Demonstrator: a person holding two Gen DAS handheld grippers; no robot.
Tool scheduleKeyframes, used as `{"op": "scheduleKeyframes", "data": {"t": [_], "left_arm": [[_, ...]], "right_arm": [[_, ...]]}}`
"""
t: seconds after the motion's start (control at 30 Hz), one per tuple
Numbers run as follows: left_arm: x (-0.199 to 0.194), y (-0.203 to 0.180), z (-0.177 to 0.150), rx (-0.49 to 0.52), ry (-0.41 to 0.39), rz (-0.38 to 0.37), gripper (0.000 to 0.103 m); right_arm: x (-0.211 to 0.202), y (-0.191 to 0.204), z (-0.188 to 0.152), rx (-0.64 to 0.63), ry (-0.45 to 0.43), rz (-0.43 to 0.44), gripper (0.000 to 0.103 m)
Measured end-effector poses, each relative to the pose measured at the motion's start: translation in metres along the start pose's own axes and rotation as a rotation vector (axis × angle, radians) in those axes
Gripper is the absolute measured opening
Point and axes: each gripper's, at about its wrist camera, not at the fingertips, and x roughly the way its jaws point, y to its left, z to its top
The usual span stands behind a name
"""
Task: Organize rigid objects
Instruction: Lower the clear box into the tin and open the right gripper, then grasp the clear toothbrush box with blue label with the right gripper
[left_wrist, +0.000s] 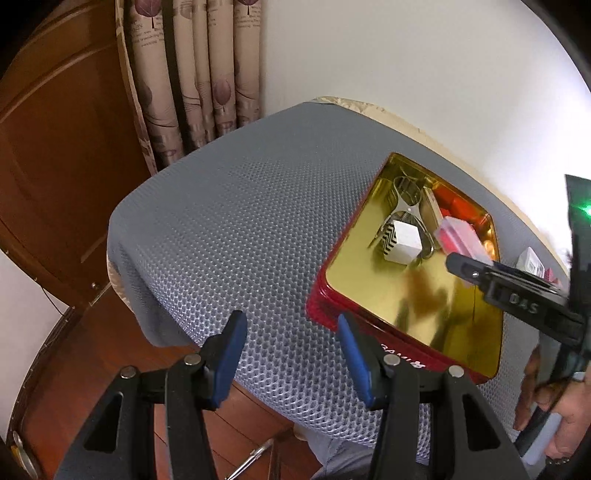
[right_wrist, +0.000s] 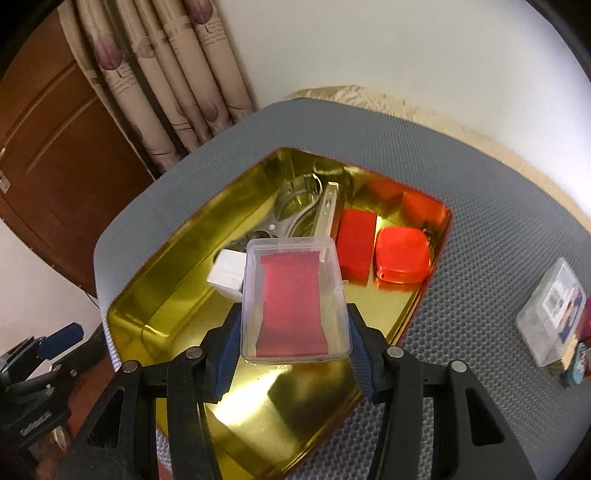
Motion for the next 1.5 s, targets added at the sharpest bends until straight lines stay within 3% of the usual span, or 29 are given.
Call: {"op": "scheduleKeyframes", "data": {"t": [0.3,0.43,0.53,0.7,0.87,1.03,1.2,1.5], "left_arm": [[0.007,0.000,-0.002,0.000,0.035,-0.005,0.052],[0.006,-0.002,-0.004,0.008,0.034,0.001,0.052],[0.003,-0.005,-0.005,0.024,0.017,0.016,0.052],[-0.003,-0.008,-0.007,0.044,-0.006,0.019,0.052],[-0.001,-0.010,-0.008,0.060,0.010,0.017,0.052],[0.000,-0.011,-0.008,0.061,0.008,0.022,0.052],[0.006,-0.009,-0.008,0.060,0.040,0.014,0.052],[0.011,-0.005,-0.007,0.054,0.066,-0.009,0.052]], "right_arm": [[0.002,-0.002,0.000,0.011,-0.018,-0.027,0.052],[-0.011,-0.006,-0.001,0.052,-0.059,-0.005,0.065],[-0.031,-0.014,-0.005,0.108,-0.112,0.025,0.067],[-0.072,-0.057,-0.027,0.271,-0.162,-0.068,0.078],[-0.097,-0.126,-0.021,0.446,-0.116,-0.219,0.083],[-0.092,-0.181,0.007,0.586,-0.026,-0.240,0.083],[-0.067,-0.204,0.022,0.656,0.078,-0.249,0.084],[-0.037,-0.208,0.020,0.695,0.136,-0.249,0.084]]}}
